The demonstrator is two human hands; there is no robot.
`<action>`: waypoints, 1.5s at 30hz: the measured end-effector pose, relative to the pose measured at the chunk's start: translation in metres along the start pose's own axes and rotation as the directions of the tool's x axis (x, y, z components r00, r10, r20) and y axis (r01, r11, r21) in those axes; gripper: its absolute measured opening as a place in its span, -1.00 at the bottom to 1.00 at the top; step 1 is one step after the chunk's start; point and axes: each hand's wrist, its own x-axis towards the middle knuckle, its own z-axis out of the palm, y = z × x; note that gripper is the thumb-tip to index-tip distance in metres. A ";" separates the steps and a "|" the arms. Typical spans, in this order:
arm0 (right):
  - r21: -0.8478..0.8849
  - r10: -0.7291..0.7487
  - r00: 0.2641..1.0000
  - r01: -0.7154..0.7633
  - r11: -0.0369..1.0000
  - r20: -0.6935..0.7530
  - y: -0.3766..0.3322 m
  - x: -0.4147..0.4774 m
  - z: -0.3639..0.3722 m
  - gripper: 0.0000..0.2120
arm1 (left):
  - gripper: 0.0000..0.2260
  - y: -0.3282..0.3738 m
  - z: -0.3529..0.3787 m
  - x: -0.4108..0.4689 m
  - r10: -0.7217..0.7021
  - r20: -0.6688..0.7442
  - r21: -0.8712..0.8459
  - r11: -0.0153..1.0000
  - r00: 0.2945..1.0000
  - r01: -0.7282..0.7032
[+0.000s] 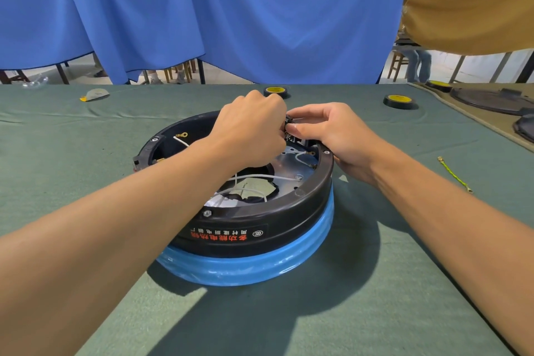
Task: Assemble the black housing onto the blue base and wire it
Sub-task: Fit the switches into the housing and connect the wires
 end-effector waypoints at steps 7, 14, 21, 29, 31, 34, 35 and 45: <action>0.016 0.019 1.000 -0.019 1.000 -0.001 0.003 0.002 -0.003 -0.70 | -0.83 -0.003 -0.009 -0.003 -0.067 -0.047 -0.013 0.998 0.997 0.066; -0.013 -0.043 0.998 0.044 0.999 0.036 0.002 -0.002 -0.004 -0.83 | -0.87 0.011 -0.022 -0.023 0.315 -0.193 -0.029 0.945 0.929 -0.327; -0.043 -0.075 0.993 0.079 0.996 0.096 0.002 -0.004 -0.006 -0.51 | -0.79 0.009 -0.013 -0.018 0.429 -0.063 0.081 0.902 0.901 -0.423; -0.028 -0.076 0.995 0.078 0.997 0.066 0.003 -0.002 -0.006 -0.67 | -0.79 0.006 -0.016 -0.015 0.326 0.059 -0.247 0.921 0.943 -0.303; -0.021 -0.063 0.997 0.064 0.998 0.037 0.002 -0.002 -0.005 -0.80 | -0.87 0.000 -0.018 -0.012 0.268 0.071 -0.323 0.918 0.961 -0.232; -0.021 -0.013 1.000 0.013 1.000 0.014 0.002 -0.002 -0.003 -0.70 | -0.96 -0.011 -0.021 -0.009 0.172 0.029 -0.405 0.903 0.985 -0.146; -0.023 -0.008 1.000 0.008 1.000 0.008 0.002 -0.001 -0.003 -0.69 | -0.95 -0.014 -0.021 -0.009 0.146 0.026 -0.428 0.896 0.989 -0.121; -0.038 0.000 1.000 0.000 0.999 -0.011 0.002 0.000 -0.003 -0.73 | -0.86 -0.015 -0.017 -0.008 0.050 0.115 -0.351 0.936 0.992 -0.006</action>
